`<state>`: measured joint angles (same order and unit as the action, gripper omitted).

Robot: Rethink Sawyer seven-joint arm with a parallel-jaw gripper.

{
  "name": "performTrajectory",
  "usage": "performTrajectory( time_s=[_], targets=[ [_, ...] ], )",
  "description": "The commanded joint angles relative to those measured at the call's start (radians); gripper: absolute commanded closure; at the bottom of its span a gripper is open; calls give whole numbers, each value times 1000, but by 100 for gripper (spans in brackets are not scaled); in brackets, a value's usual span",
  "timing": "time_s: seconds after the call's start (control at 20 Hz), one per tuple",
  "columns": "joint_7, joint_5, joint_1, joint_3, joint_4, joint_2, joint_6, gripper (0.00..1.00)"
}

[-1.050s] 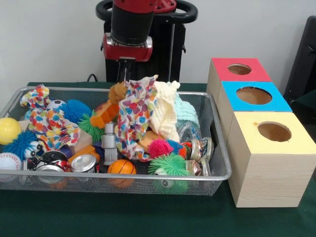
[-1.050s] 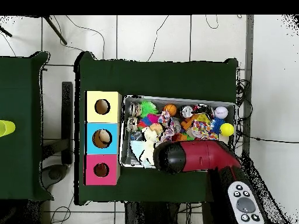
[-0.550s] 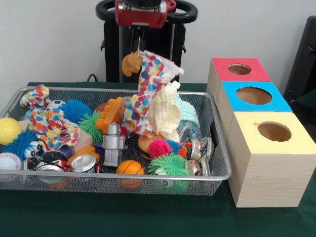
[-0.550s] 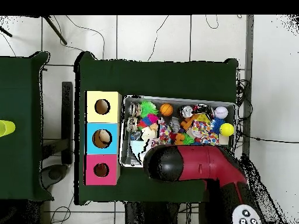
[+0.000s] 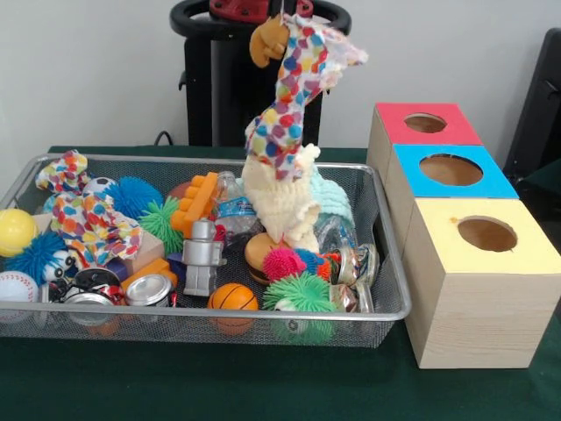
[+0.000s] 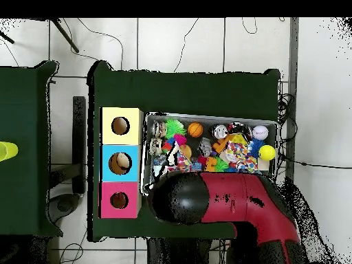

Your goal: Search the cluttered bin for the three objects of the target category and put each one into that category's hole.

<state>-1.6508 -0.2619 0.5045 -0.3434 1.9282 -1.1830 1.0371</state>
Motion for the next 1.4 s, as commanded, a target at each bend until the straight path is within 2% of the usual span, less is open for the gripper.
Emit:
performTrajectory(
  time_s=[0.05,0.15,0.25,0.35,0.45,0.6,0.65,0.9,1.15,1.4],
  targets=[
    [242,-19,34,-100,37,1,2,100],
    [266,-12,25,-83,25,-105,143,100],
    [214,-111,56,-90,84,54,-147,100],
    [178,-273,76,-78,34,259,-430,100],
    [192,-264,85,-86,42,211,-351,100],
    [264,-153,129,-142,91,97,-234,100],
    [267,-146,137,-154,102,88,-241,100],
    [111,-335,98,-98,57,255,-421,100],
    [68,-372,110,-81,69,276,-450,100],
    [-5,-420,82,-49,63,282,-488,100]
  ],
)
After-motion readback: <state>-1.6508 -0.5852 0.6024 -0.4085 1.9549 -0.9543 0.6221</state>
